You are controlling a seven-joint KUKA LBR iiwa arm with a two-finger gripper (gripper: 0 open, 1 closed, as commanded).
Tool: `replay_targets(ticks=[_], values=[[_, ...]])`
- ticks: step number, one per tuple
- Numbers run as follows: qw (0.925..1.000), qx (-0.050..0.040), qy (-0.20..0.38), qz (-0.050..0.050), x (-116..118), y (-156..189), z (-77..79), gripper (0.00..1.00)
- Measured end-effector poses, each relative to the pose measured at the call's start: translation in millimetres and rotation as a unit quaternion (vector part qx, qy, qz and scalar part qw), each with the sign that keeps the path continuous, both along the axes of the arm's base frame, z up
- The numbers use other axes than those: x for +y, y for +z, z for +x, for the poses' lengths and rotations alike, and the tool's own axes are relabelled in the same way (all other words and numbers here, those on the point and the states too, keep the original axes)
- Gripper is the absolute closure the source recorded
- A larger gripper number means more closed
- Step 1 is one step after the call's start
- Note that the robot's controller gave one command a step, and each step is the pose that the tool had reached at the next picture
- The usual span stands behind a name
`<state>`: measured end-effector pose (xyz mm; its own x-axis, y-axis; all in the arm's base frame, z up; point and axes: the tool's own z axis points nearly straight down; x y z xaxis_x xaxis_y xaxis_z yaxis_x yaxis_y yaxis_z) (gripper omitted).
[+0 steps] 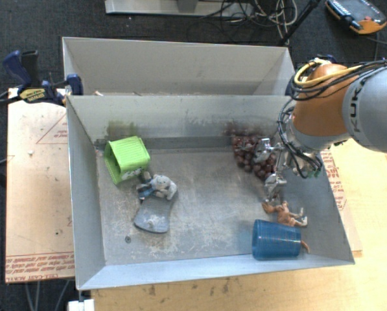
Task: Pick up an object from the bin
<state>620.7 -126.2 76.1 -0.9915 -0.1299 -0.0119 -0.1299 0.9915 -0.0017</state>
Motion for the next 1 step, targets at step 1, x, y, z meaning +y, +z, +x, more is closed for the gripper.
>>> replay_targets(ticks=[1], values=[[1.0000,-0.0001,0.000,0.000,-0.3,0.0,0.0,0.00]])
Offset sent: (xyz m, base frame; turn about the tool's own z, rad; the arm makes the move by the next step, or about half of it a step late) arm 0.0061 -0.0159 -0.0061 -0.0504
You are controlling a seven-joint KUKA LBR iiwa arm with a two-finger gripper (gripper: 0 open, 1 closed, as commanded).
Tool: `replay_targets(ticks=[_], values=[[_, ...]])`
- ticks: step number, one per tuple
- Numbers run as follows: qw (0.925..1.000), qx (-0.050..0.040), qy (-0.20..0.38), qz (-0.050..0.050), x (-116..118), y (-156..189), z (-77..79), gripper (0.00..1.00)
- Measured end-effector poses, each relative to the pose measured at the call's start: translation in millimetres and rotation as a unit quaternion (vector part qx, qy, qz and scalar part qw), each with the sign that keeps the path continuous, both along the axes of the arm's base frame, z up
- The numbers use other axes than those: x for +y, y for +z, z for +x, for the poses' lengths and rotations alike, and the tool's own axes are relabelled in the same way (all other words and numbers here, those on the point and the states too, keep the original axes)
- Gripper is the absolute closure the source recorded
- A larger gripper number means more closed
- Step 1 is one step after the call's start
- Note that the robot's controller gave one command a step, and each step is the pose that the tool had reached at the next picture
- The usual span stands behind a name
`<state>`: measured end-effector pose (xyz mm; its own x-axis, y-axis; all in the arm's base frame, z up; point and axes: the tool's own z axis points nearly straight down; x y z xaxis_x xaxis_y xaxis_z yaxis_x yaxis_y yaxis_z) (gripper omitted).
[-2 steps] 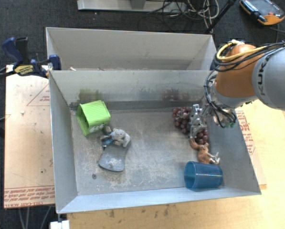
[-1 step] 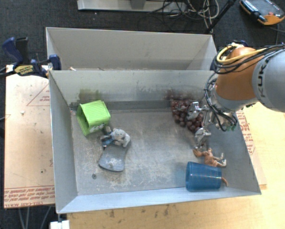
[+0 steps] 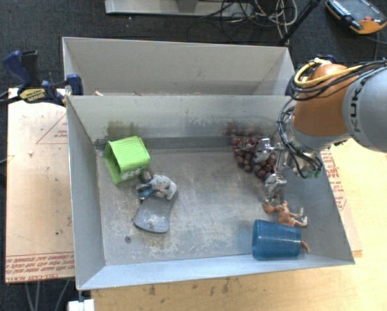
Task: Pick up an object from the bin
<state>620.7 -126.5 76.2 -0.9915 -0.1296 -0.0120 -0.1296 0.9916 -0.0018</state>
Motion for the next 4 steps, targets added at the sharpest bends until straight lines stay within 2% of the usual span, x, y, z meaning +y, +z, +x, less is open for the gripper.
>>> replay_targets(ticks=[1,2,3,4], values=[[0.9999,0.0026,0.011,0.001,-4,-1,3.5,0.00],[0.9979,-0.0024,-0.064,0.006,-14,0,28.3,1.00],[0.9979,-0.0024,-0.064,0.006,-14,0,28.3,1.00],[1.0000,0.0023,0.004,0.001,-18,18,-0.6,0.00]])
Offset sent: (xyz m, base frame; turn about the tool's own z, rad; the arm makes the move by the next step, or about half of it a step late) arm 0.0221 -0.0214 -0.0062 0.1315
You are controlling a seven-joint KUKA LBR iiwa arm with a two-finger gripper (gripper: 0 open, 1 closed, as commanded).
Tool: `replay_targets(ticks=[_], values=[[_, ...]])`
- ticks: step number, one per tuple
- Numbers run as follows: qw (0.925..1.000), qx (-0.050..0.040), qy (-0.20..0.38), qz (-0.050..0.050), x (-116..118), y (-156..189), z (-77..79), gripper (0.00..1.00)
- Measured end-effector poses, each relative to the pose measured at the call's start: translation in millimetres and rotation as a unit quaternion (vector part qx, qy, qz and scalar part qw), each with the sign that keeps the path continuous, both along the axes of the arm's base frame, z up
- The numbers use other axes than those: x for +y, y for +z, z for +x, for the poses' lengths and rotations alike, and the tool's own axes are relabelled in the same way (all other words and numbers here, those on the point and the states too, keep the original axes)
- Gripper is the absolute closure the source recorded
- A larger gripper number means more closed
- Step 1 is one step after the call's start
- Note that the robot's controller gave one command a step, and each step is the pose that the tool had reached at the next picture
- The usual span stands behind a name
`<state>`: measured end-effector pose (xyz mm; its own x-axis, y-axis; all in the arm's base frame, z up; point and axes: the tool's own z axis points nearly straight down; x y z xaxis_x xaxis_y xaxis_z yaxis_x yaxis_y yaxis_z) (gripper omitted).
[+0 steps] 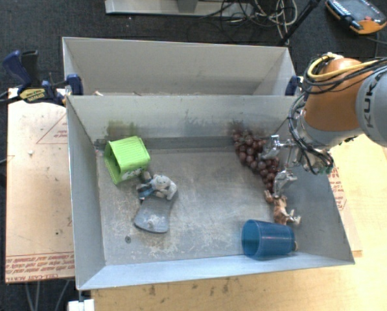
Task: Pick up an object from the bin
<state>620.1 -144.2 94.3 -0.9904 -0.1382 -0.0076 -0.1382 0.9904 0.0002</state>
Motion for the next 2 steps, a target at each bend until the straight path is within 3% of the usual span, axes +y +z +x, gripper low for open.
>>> replay_targets(ticks=[1,2], values=[[1.0000,-0.0008,0.001,0.002,2.3,0.3,0.8,1.00],[1.0000,-0.0007,0.001,0.002,2.3,0.3,0.8,1.00]])
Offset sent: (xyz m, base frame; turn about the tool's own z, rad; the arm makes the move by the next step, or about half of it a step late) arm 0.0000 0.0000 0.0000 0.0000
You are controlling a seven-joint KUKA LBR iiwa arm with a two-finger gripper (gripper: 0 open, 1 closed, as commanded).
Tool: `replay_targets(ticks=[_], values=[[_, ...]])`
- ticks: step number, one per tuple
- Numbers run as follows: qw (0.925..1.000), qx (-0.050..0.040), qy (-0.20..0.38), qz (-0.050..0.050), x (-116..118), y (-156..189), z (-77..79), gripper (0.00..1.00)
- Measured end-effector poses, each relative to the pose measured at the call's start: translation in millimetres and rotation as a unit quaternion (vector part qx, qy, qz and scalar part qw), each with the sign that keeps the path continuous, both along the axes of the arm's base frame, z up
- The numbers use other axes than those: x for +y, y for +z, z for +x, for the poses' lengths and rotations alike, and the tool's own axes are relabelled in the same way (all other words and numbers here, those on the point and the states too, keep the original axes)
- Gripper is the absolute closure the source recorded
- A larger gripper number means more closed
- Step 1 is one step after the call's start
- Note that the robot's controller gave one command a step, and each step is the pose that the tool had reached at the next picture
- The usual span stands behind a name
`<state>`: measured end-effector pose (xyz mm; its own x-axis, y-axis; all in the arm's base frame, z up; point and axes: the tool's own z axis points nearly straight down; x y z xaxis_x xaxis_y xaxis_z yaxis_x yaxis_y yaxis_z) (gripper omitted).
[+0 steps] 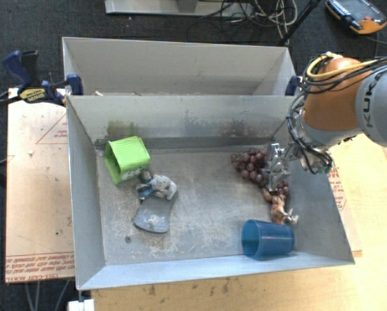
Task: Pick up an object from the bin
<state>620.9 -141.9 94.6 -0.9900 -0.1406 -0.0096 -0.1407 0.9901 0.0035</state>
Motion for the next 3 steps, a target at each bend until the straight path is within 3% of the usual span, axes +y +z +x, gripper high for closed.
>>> replay_targets(ticks=[1,2,3], values=[[0.9995,0.0046,-0.032,-0.002,45,29,-0.2,1.00],[0.9995,0.0034,0.030,-0.002,32,30,-44.6,0.00],[0.9995,0.0032,0.031,-0.002,32,30,-44.4,0.00]])
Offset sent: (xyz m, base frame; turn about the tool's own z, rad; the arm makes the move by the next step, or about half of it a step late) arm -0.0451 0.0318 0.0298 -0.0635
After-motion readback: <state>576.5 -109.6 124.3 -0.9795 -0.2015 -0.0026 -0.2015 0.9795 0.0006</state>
